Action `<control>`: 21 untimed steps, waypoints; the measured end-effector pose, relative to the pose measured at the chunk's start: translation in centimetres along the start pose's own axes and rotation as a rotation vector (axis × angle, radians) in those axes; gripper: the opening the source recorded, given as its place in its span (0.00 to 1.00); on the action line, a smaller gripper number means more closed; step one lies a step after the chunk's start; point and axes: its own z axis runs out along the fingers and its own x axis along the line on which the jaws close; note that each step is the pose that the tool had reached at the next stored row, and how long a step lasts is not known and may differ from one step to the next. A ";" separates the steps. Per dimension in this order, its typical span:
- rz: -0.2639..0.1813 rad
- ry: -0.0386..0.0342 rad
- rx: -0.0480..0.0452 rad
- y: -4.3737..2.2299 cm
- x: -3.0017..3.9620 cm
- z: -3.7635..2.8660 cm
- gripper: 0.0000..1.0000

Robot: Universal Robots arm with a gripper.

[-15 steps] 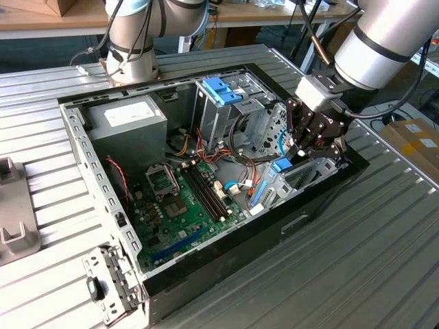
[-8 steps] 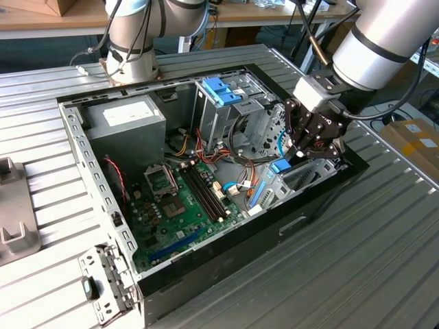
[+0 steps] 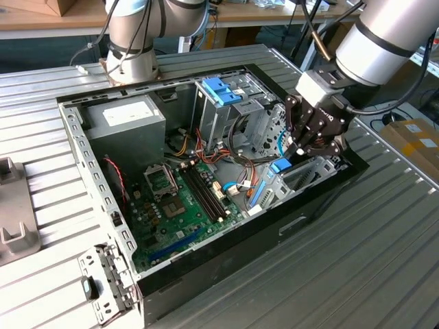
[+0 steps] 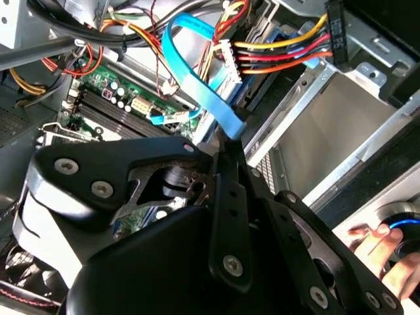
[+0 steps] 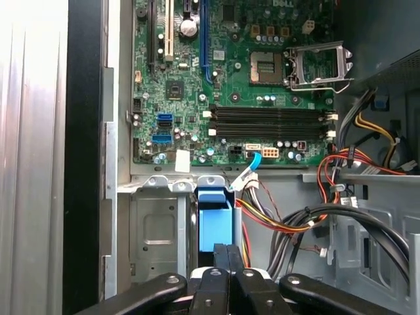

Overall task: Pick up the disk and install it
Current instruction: 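Insert the disk into the insertion slot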

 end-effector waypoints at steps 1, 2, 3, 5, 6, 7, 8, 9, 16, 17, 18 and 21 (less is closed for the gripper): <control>0.000 0.0000 0.0000 -0.03 -0.01 -0.14 0.10; 0.000 -0.0001 0.0000 -0.05 -0.02 -0.31 0.10; 0.000 0.0000 0.0000 -0.08 -0.04 -0.51 0.10; 0.000 0.0000 -0.0001 -0.13 -0.07 -0.94 0.10; 0.000 0.0000 -0.0001 -0.13 -0.09 -1.22 0.10; 0.000 0.0000 -0.0001 -0.14 -0.10 -1.38 0.10; 0.000 0.0000 0.0000 -0.13 -0.11 -1.56 0.10; 0.000 0.0000 0.0000 -0.12 -0.14 -1.86 0.10; 0.000 -0.0001 0.0000 -0.03 -0.22 -3.02 0.10; 0.000 0.0000 0.0000 -0.02 -0.23 -3.14 0.10; 0.000 -0.0001 0.0000 -0.01 -0.24 -3.28 0.10; 0.000 0.0000 0.0000 0.02 -0.27 -3.69 0.10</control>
